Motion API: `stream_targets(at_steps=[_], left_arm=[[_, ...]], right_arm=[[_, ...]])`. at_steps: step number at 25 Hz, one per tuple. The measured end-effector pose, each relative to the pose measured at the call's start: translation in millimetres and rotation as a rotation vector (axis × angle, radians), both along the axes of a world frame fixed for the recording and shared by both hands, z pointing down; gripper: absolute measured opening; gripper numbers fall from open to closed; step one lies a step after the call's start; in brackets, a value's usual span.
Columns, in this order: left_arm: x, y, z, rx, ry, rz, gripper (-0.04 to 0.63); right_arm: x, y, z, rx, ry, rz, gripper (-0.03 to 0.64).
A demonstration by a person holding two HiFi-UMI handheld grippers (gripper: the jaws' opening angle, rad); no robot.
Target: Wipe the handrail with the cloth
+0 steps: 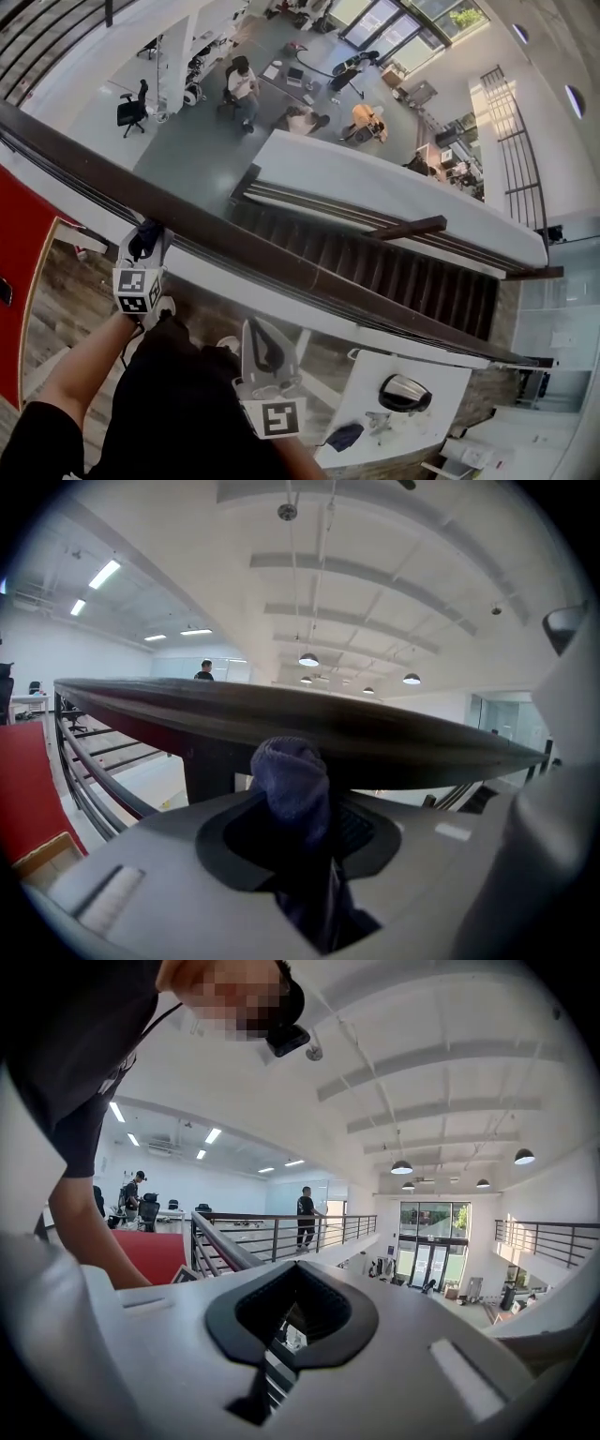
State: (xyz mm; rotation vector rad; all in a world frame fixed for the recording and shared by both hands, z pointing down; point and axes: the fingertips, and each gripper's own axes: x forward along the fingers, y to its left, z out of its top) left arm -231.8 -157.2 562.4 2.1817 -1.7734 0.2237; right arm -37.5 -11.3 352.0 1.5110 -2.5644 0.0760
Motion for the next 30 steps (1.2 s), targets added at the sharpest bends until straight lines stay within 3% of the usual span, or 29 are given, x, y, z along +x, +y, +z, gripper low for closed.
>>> stream_targets(at_steps=[7,17,30], left_arm=[[5,-10,23,-0.028,-0.042,0.137,0.114],[27,-31,48,-0.028,-0.092,0.246,0.114],[38,-33,89,-0.082,-0.117,0.299,0.114]], right_arm=[[-17,2,-1,-0.023,0.017,0.076,0.002],[-15,-4,4,-0.026,0.031,0.174,0.002],[-23,-10,27,-0.088,0.018,0.214,0.002]])
